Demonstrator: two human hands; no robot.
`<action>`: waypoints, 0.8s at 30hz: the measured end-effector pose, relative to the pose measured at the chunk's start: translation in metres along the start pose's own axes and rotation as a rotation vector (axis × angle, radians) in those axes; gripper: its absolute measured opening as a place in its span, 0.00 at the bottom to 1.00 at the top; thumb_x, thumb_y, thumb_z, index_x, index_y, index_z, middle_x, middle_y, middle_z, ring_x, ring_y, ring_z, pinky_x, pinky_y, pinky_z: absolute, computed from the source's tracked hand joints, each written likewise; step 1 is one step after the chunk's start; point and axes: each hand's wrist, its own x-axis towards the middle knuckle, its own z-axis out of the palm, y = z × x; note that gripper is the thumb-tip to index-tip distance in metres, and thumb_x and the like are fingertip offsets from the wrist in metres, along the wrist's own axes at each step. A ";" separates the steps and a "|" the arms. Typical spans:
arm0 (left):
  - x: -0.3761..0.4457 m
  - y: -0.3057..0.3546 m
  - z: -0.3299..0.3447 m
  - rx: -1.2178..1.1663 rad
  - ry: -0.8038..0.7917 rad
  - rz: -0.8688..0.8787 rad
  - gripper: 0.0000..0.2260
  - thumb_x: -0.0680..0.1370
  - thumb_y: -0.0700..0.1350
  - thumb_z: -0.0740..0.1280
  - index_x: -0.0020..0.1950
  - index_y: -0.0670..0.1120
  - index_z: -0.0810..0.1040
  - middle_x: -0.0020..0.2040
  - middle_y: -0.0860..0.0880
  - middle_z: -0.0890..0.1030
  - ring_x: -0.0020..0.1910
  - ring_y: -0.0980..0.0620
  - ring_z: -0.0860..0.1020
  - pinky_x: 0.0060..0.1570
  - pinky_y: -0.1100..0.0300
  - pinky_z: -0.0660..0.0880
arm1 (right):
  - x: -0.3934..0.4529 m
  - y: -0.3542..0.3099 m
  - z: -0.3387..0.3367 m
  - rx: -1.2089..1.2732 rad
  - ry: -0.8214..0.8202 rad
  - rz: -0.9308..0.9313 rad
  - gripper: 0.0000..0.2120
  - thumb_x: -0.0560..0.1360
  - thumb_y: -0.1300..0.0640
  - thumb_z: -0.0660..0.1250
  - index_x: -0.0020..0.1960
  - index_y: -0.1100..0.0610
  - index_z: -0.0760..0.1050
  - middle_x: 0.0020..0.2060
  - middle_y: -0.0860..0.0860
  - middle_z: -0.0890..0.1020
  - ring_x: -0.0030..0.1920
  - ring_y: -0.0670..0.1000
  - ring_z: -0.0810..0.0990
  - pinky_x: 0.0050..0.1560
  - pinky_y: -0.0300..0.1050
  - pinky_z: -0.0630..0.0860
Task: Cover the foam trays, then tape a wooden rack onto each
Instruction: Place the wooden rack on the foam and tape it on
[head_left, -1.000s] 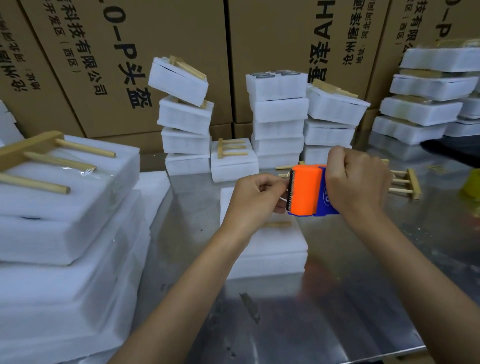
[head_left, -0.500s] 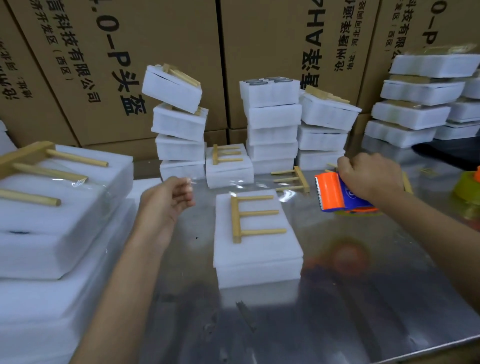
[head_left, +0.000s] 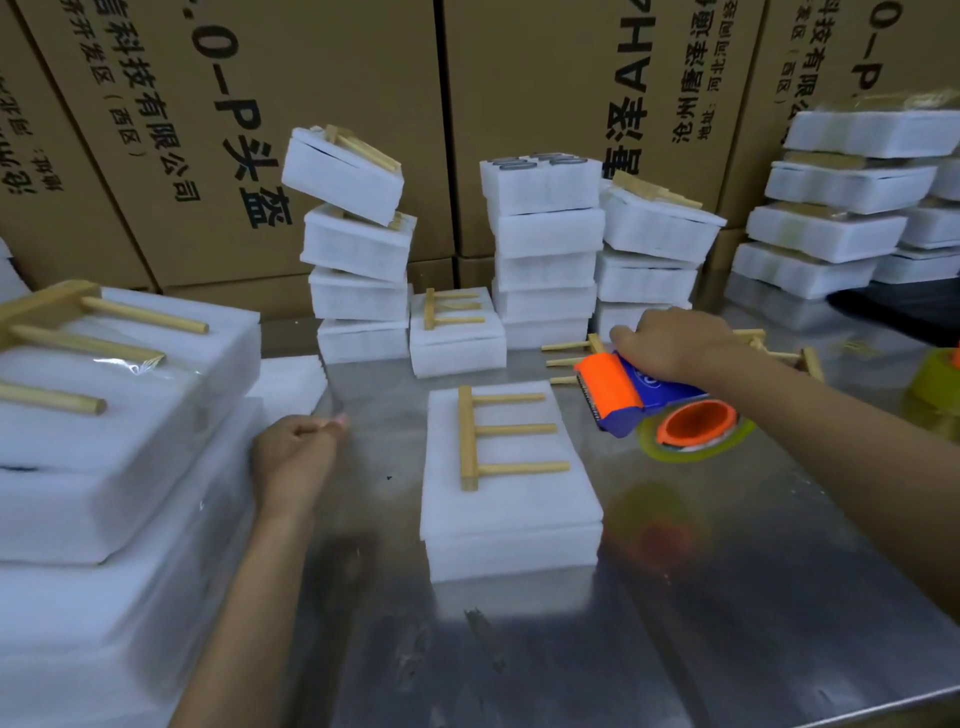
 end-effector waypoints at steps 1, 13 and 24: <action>-0.001 -0.007 0.001 0.097 -0.004 0.017 0.07 0.76 0.44 0.73 0.39 0.43 0.80 0.38 0.44 0.81 0.41 0.44 0.78 0.46 0.56 0.74 | -0.001 -0.001 0.005 -0.002 -0.034 0.003 0.22 0.80 0.38 0.49 0.40 0.53 0.69 0.36 0.51 0.70 0.43 0.55 0.73 0.45 0.48 0.65; -0.046 -0.033 0.027 0.699 -0.128 0.460 0.11 0.81 0.52 0.63 0.57 0.50 0.82 0.61 0.47 0.80 0.62 0.44 0.71 0.60 0.50 0.69 | -0.008 0.000 0.039 -0.010 -0.074 -0.001 0.24 0.81 0.39 0.50 0.35 0.53 0.70 0.33 0.51 0.74 0.34 0.50 0.72 0.32 0.44 0.61; -0.039 -0.024 0.025 0.760 -0.453 0.260 0.31 0.85 0.55 0.52 0.82 0.51 0.39 0.82 0.50 0.38 0.80 0.47 0.35 0.78 0.43 0.41 | -0.010 0.006 0.036 0.047 -0.071 0.026 0.25 0.81 0.39 0.49 0.35 0.53 0.70 0.34 0.52 0.75 0.35 0.50 0.72 0.38 0.47 0.63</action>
